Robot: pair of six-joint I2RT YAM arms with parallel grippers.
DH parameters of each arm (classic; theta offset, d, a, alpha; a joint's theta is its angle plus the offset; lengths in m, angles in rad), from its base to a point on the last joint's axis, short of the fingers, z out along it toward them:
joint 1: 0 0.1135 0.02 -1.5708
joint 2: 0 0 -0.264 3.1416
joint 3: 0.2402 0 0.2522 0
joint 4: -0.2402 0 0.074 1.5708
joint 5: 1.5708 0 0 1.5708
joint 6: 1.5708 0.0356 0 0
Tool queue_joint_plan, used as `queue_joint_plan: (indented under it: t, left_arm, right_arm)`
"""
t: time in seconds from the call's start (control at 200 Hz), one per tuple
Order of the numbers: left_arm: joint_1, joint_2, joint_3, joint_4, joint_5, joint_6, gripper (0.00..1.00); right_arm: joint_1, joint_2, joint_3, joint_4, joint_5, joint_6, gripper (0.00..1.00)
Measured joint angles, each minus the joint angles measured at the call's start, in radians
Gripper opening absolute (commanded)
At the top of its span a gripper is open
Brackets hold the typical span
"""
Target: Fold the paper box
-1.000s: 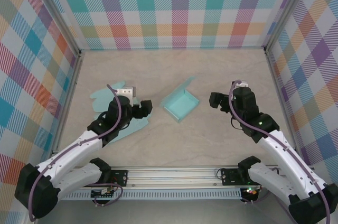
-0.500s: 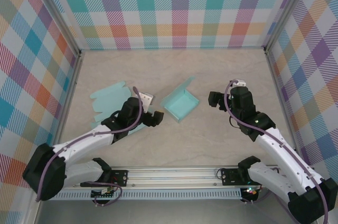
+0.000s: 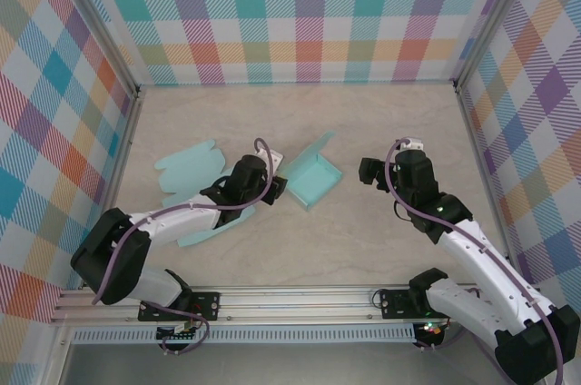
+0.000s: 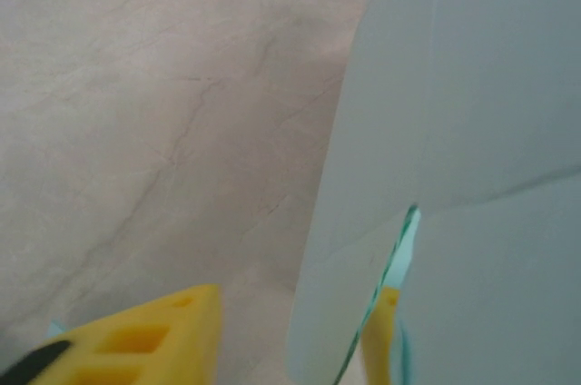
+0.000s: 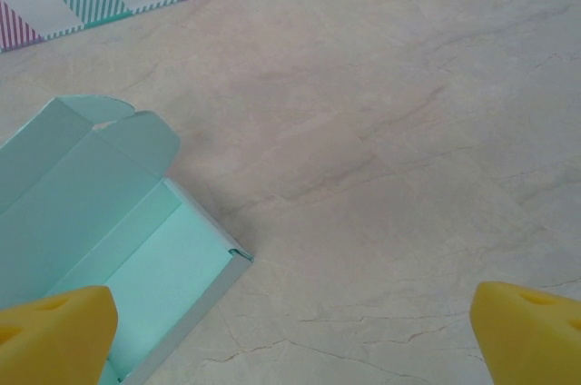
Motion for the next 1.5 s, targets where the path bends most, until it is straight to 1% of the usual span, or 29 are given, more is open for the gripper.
queue_joint_plan:
  t: [0.075,0.19,0.315,0.475,0.64,0.8,0.84,1.005,1.165,1.3,1.5]
  left_arm:
    - [-0.001,0.018,0.02,0.004,0.005,0.023,0.19]
    - [-0.001,0.034,0.04,0.003,0.02,0.068,0.11]
    - [-0.001,0.041,0.055,0.0,0.064,0.134,0.0]
    - [-0.001,0.041,0.074,-0.007,0.146,0.244,0.0]
    - [-0.001,0.039,0.107,-0.069,0.254,0.377,0.0]
    - [0.008,0.039,0.18,-0.202,0.383,0.498,0.0]
    - [0.013,0.04,0.201,-0.234,0.414,0.525,0.0]
    - [0.047,0.051,0.275,-0.358,0.525,0.631,0.0]
    - [0.081,0.116,0.339,-0.449,0.566,0.689,0.0]
    - [0.093,0.153,0.368,-0.475,0.585,0.71,0.0]
    - [0.093,0.166,0.392,-0.492,0.588,0.73,0.0]
  right_arm:
    - [0.0,0.0,0.0,0.0,0.002,0.0,1.0]
    - [0.0,0.0,0.0,0.0,0.008,0.0,1.0]
    - [0.0,0.0,0.0,0.0,0.01,-0.005,1.0]
    - [0.0,0.0,-0.015,0.01,0.006,-0.071,1.0]
    - [0.0,0.0,-0.083,0.052,-0.051,-0.171,1.0]
    - [-0.013,0.011,-0.132,0.104,-0.143,-0.251,1.0]
    - [-0.021,0.02,-0.133,0.112,-0.168,-0.259,0.99]
    - [-0.097,0.057,-0.134,0.167,-0.291,-0.262,0.95]
    - [-0.159,0.103,-0.14,0.214,-0.4,-0.261,0.92]
    - [-0.177,0.138,-0.146,0.236,-0.479,-0.262,0.92]
    - [-0.178,0.21,-0.146,0.262,-0.51,-0.281,0.93]
